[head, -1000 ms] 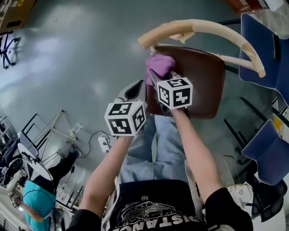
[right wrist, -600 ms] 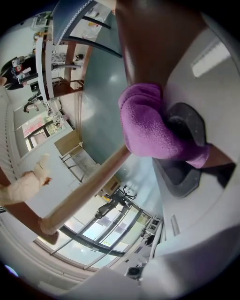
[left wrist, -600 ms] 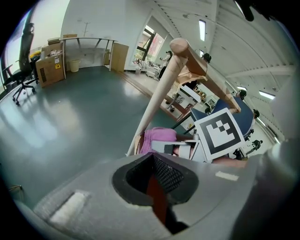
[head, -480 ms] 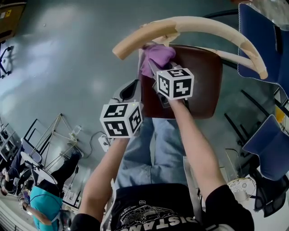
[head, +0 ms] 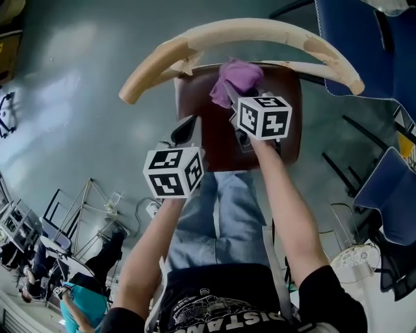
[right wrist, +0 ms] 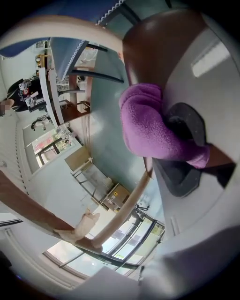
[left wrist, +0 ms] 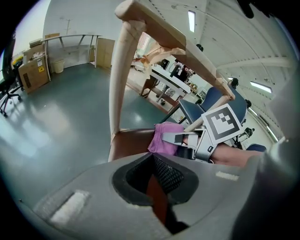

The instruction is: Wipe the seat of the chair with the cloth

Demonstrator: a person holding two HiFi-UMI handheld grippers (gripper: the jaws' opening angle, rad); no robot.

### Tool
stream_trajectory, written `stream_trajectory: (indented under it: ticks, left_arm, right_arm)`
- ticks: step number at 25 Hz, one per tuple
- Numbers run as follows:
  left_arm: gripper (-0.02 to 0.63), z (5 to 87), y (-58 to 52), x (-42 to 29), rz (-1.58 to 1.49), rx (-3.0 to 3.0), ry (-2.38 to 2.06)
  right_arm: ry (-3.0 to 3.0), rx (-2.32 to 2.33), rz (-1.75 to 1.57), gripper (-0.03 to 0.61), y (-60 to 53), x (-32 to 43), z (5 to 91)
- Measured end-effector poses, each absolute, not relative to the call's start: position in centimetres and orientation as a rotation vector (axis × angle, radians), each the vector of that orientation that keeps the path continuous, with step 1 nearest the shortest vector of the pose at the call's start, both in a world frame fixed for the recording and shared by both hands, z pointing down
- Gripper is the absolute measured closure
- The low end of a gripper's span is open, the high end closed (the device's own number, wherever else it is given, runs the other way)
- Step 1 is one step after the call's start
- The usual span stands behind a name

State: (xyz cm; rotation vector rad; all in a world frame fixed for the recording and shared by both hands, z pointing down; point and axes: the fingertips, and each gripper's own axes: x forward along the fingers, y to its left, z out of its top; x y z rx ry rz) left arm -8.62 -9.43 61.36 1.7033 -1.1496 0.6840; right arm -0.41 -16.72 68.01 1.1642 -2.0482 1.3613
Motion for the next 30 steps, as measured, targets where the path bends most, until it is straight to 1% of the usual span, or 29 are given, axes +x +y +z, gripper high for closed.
stream_trajectory:
  ticks: [13, 18, 24, 30]
  left_arm:
    - [0.614, 61.5, -10.3, -1.9, 0.754, 1.803, -1.031]
    - [0.614, 61.6, -10.2, -0.9, 0.763, 1.819, -1.013]
    - [0.614, 61.9, -9.5, -2.2, 0.77, 1.796, -1.02]
    - [0.614, 62.0, -8.2, -6.6, 0.764, 1.735, -1.099]
  right_arm:
    - [-1.922, 1.408, 1.395, 0.514, -15.6, 12.4, 67.9]
    - [-1.851, 1.476, 1.4, 0.514, -14.4, 16.2, 68.5]
    - [-1.867, 1.461, 1.383, 0.514, -14.5, 15.4, 67.6]
    - [-2.01, 1.33, 1.335, 0.514, -13.9, 9.2, 64.2]
